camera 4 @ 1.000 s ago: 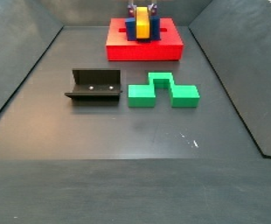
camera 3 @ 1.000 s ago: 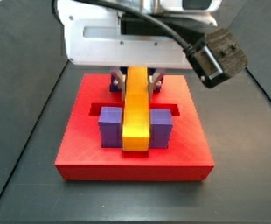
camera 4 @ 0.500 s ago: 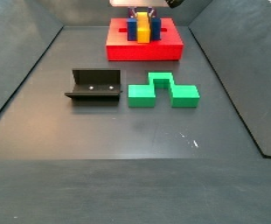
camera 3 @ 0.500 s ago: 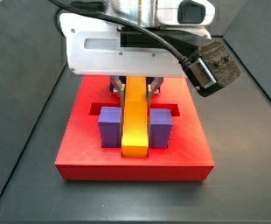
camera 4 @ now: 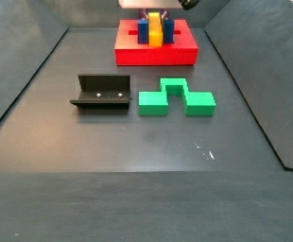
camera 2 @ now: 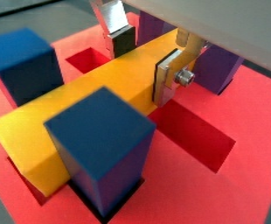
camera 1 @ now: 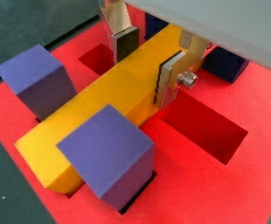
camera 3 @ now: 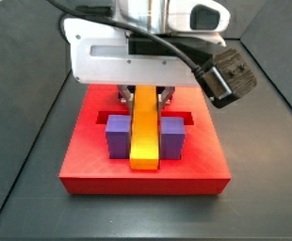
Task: Pick up the yellow object. Move up. Move to above the board. Insert the yellow object.
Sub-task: Insert the yellow object.
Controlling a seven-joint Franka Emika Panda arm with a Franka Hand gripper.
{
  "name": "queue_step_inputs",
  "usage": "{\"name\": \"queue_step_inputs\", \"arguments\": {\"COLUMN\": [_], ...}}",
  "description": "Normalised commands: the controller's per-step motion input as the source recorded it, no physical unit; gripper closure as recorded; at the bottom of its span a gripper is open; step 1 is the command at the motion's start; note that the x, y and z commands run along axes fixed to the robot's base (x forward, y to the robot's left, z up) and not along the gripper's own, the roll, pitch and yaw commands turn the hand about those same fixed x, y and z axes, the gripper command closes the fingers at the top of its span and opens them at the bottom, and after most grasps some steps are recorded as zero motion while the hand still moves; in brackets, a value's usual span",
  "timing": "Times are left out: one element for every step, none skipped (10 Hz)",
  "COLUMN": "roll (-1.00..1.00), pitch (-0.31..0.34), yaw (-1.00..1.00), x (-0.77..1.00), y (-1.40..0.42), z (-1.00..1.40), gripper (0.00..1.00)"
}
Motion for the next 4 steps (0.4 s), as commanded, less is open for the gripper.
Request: {"name": "queue_step_inputs", "arguments": {"roll": [-0.14, -0.13, 0.1, 0.0], "pitch": [-0.004, 0.0, 0.033, 0.0], "yaw": [0.03, 0.08, 0.0, 0.0], "x": [0.04, 0.07, 0.0, 0.0], "y": [0.21, 0.19, 0.0, 0.0], "z": [-0.4, -0.4, -0.18, 0.0], "gripper": [1.0, 1.0, 1.0, 1.0]}}
